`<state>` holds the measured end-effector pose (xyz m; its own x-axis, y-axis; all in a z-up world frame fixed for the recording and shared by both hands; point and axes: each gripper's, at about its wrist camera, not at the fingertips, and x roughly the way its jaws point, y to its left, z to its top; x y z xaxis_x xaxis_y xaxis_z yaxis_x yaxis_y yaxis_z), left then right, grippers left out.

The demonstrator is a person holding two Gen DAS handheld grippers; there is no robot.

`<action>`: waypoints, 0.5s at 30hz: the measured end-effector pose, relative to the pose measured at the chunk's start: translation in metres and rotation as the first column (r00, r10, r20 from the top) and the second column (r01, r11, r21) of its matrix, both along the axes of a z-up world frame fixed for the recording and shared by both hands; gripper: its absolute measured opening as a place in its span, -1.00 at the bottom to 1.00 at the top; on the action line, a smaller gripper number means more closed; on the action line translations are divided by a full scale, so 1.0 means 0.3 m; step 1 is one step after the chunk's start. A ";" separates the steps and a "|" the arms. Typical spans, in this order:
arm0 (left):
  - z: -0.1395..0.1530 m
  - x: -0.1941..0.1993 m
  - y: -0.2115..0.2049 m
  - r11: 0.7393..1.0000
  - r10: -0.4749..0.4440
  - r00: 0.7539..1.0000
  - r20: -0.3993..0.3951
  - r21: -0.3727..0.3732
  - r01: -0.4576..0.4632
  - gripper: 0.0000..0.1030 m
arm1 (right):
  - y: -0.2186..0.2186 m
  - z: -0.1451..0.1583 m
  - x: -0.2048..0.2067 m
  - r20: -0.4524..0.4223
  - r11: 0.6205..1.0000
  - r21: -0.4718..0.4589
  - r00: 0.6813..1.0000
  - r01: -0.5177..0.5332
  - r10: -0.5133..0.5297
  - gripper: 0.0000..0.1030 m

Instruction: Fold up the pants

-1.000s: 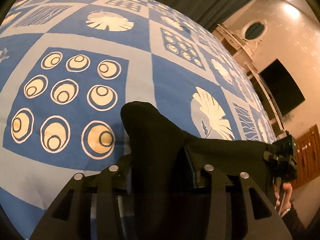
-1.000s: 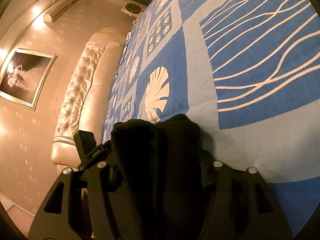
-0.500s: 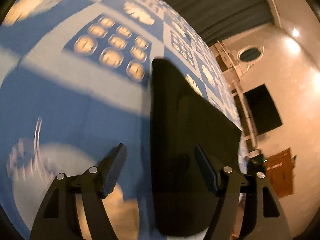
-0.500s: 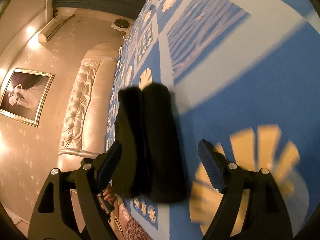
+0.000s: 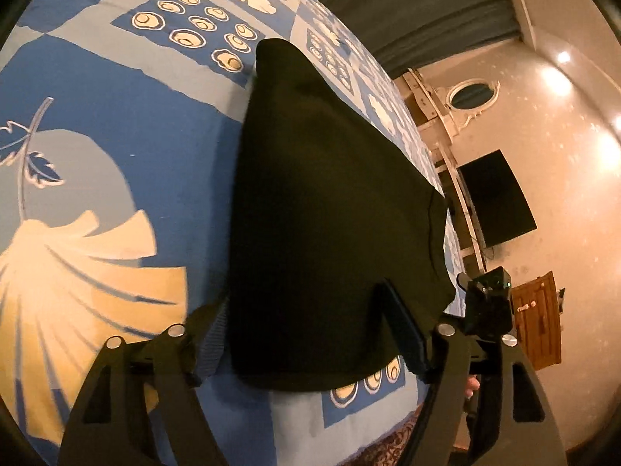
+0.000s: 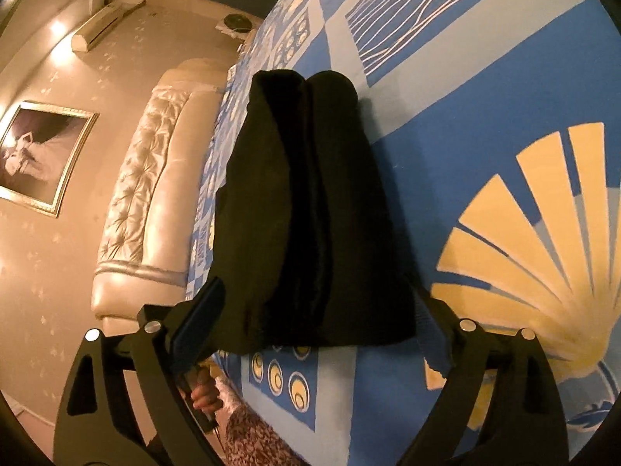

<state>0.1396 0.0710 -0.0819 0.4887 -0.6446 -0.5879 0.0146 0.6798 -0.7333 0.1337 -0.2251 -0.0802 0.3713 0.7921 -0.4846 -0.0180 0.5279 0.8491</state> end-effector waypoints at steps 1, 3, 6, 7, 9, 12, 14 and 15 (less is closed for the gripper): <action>-0.004 0.008 -0.005 1.000 0.010 1.000 0.000 -0.006 -0.010 0.42 | 0.005 -0.001 0.002 -0.004 1.000 -0.005 1.000 0.007 -0.007 0.73; -0.007 -0.001 -0.009 1.000 0.018 1.000 -0.012 0.020 -0.018 0.26 | 0.010 -0.002 0.003 -0.017 0.999 -0.053 1.000 0.015 -0.016 0.22; 0.002 -0.021 -0.021 0.997 0.014 1.000 -0.012 0.081 -0.013 0.09 | -0.010 -0.024 0.000 -0.045 0.998 -0.054 0.999 0.022 -0.024 -0.06; 0.010 -0.028 -0.032 0.994 0.008 1.000 -0.006 0.113 -0.008 0.05 | -0.015 -0.028 -0.003 -0.049 0.999 -0.042 0.998 0.023 -0.025 -0.08; 0.018 -0.036 -0.044 0.989 0.008 1.000 0.001 0.148 -0.008 0.02 | -0.016 -0.026 -0.009 -0.050 0.999 -0.032 0.998 0.028 -0.030 -0.12; 0.027 -0.031 -0.050 0.985 0.015 1.000 -0.006 0.170 -0.014 -0.01 | -0.010 -0.014 -0.013 -0.046 0.999 -0.030 0.998 0.041 -0.042 -0.15; 0.028 -0.030 -0.046 0.985 0.015 1.000 -0.010 0.172 -0.013 -0.02 | -0.010 -0.010 -0.016 -0.046 0.999 -0.032 0.998 0.043 -0.045 -0.17; 0.029 -0.028 -0.044 0.985 0.015 1.000 -0.011 0.171 -0.013 -0.02 | -0.013 -0.009 -0.018 -0.047 0.999 -0.030 0.998 0.044 -0.045 -0.18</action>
